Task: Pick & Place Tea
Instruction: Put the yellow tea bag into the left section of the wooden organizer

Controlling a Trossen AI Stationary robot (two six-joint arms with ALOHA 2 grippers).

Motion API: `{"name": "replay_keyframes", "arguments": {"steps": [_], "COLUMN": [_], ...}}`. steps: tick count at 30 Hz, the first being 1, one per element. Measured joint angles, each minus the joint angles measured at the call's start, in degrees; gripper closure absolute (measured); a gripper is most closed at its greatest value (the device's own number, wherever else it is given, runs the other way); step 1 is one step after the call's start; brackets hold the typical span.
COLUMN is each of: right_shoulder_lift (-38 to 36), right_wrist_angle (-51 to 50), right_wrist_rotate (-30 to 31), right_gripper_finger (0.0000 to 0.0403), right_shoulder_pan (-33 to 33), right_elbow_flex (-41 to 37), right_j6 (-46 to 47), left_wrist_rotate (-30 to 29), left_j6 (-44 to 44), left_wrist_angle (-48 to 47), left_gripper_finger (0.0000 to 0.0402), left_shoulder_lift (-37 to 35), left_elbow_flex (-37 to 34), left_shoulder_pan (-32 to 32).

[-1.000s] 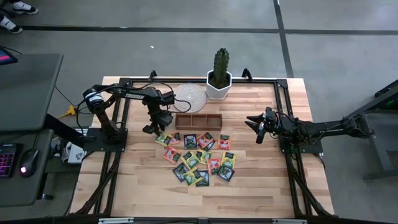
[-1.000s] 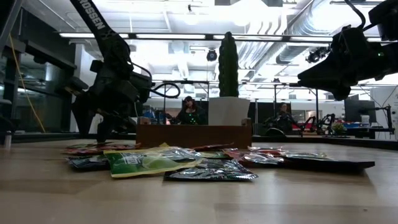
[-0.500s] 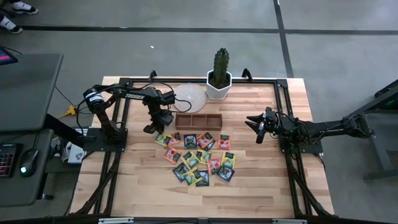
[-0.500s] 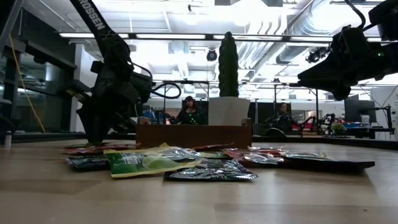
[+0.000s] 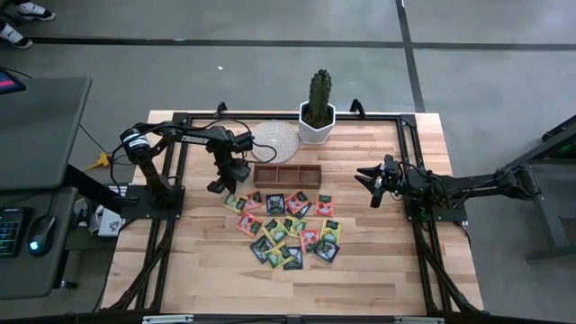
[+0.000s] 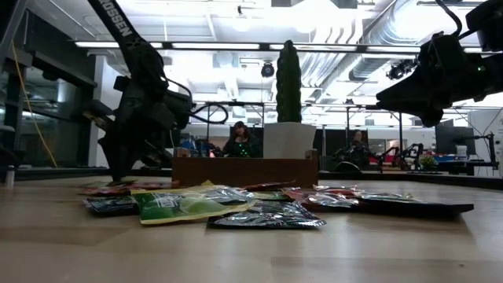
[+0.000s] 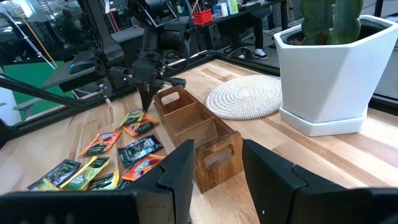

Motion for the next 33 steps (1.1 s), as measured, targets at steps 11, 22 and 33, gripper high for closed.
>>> {"name": "replay_keyframes", "arguments": {"steps": [11,22,33], "right_shoulder_lift": [0.0,0.0,0.0], "right_wrist_angle": [0.0,1.7,11.1], "right_wrist_rotate": [0.0,7.1,8.5], "right_gripper_finger": [0.0272,0.0272,0.0272], "right_shoulder_pan": [0.0,-0.1,-0.1], "right_elbow_flex": [0.0,0.0,0.0], "right_j6": [0.0,-6.4,7.6], "left_wrist_rotate": [-0.5,-0.1,11.2], "left_j6": [-5.5,-15.1,-28.3], "left_wrist_angle": [-0.1,6.5,30.1], "left_gripper_finger": [0.0401,0.0401,0.0401], "left_shoulder_lift": [-10.0,-23.2,-33.2], "left_elbow_flex": [0.1,0.0,-6.7], "left_shoulder_pan": [0.0,3.2,13.7]}}
